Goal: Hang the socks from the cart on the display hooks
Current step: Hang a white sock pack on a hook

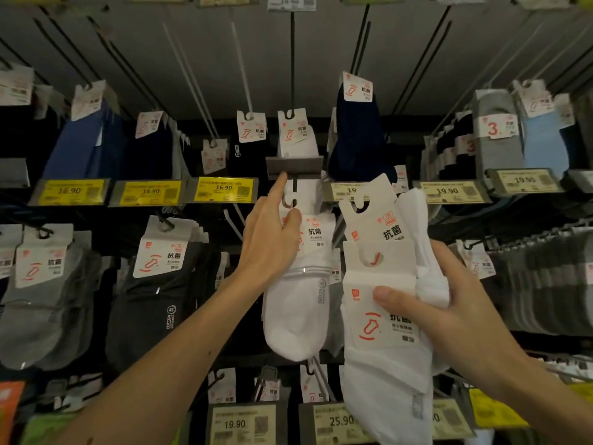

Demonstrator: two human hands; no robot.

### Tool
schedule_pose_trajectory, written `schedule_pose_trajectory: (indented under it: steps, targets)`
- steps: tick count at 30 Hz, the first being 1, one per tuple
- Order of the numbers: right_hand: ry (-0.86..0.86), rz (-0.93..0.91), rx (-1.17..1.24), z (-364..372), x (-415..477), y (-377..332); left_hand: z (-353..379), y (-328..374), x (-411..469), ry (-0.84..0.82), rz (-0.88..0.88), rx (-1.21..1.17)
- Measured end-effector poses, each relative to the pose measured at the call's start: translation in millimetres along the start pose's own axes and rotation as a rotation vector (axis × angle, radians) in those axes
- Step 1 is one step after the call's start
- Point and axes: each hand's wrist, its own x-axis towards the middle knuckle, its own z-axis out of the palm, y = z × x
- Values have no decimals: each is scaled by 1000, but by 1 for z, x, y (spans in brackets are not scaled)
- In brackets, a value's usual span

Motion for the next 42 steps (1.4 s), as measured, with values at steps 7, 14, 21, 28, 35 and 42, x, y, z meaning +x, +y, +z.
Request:
schedule_pose_trajectory:
  steps: [7, 14, 21, 28, 35, 42]
  targets:
    - [-16, 19, 33, -1, 1, 7, 1, -9, 0, -127, -37, 70]
    - [-40, 84, 124, 3, -1, 10, -9, -18, -30, -147, -35, 242]
    - [-58, 117, 239, 25, -4, 20, -13, 32, -103, -273, -265, -428]
    - [-26, 105, 325, 58, -1, 28, -1, 29, -111, -105, -293, -500]
    - [-94, 278, 355, 68, 10, 35, -20, 7, -96, -121, -383, -364]
    - [-7, 251, 259, 66, 34, 32, -71, 2, -34, -240, -258, 60]
